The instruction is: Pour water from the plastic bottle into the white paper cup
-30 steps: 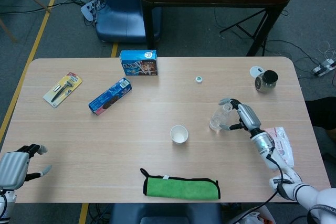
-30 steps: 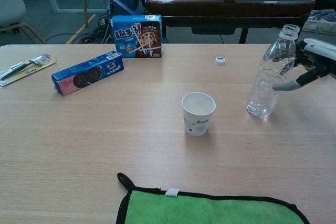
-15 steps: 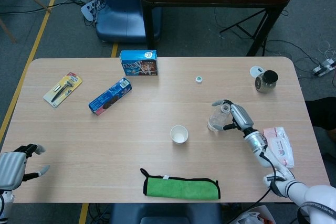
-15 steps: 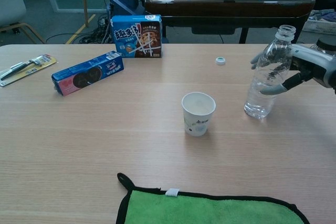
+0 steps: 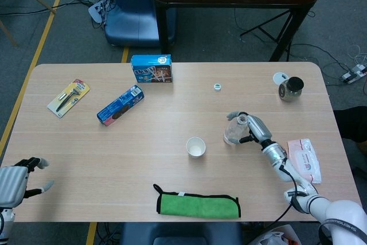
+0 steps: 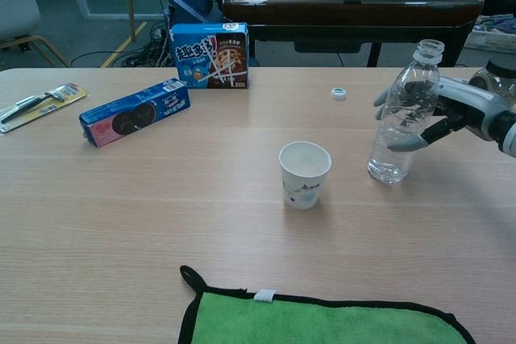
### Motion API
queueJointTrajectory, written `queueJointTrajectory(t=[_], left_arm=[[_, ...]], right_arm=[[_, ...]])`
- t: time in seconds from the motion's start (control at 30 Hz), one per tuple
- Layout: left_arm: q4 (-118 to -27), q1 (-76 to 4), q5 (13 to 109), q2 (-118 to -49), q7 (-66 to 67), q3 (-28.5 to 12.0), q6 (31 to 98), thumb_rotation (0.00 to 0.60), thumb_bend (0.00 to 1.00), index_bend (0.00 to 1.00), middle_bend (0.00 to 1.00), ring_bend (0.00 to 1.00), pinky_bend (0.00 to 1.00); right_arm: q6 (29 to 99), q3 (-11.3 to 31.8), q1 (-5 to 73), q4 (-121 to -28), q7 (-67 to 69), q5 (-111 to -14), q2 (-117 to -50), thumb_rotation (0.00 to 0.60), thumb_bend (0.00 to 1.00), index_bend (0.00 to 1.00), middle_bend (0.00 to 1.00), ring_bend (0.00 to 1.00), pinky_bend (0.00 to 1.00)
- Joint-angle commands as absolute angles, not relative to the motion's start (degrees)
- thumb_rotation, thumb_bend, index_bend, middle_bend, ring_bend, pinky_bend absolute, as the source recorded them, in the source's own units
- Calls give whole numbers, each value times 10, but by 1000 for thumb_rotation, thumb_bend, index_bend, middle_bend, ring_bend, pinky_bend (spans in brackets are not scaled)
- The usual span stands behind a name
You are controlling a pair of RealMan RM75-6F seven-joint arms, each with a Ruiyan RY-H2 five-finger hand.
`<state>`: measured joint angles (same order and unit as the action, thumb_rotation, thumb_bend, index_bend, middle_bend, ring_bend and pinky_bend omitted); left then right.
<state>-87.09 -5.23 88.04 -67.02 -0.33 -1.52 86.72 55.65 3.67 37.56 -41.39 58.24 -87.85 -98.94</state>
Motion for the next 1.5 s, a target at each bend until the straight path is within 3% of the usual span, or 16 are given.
queueJointTrajectory(t=[0.03,0.47,0.8,1.5], left_arm=[[-872,-52,880,-669,-4,-15,867,600,97,464,505,508,750],[-875,-51,879,-666,-4,-17,868,600,97,464,505,508,750],[-880,-49,876,-660,-8,-20,872,600,97,464,505,508,750],[-898,-44,870,-642,-20,-24,876,600,97,481,505,508,750]], right_arm=[[555,35,378,-412,583,-879,-991,600,3,298,348,223,338],[547,36,388,-409,579,-874,-995,600,137,432,472,361,465],[548,56,402,-453,491,-859,-976,600,153,552,575,471,538],[465,116,456,-663,-16,-713,-888,600,153,578,614,511,560]])
